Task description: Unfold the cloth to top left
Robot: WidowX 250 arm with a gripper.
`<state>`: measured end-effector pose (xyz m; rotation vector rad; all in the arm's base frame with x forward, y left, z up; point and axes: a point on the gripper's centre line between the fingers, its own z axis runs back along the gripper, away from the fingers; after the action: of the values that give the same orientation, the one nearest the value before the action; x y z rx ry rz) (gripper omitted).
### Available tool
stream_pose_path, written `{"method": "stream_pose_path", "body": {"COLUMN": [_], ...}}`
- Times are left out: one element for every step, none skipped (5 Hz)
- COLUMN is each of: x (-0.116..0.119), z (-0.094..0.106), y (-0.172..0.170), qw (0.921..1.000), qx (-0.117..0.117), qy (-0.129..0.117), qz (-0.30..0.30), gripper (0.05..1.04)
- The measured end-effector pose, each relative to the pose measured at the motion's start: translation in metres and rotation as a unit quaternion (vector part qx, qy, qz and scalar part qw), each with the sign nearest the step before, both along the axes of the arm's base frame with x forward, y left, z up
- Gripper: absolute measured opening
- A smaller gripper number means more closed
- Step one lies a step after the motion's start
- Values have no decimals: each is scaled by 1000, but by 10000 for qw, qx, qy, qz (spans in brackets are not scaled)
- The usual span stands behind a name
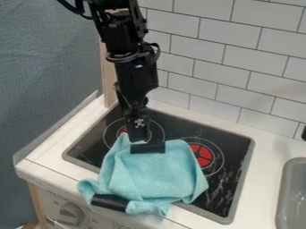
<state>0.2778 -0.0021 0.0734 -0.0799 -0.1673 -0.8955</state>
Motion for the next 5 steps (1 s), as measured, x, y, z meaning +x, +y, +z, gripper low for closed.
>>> {"method": "stream_pose_path", "body": {"x": [1,3,8,10,11], "z": [-14,-24,-32,-36,-38], "y": [-12,-16,-22,-27,-27], "qw": [9996,9992,9979,9972,9970], "qx": [-39,-54,-7,5,12], "qy": [144,176,282,336,325], "qz": [-255,-366,-580,-665,-697], "gripper": [998,998,998,999,998]}}
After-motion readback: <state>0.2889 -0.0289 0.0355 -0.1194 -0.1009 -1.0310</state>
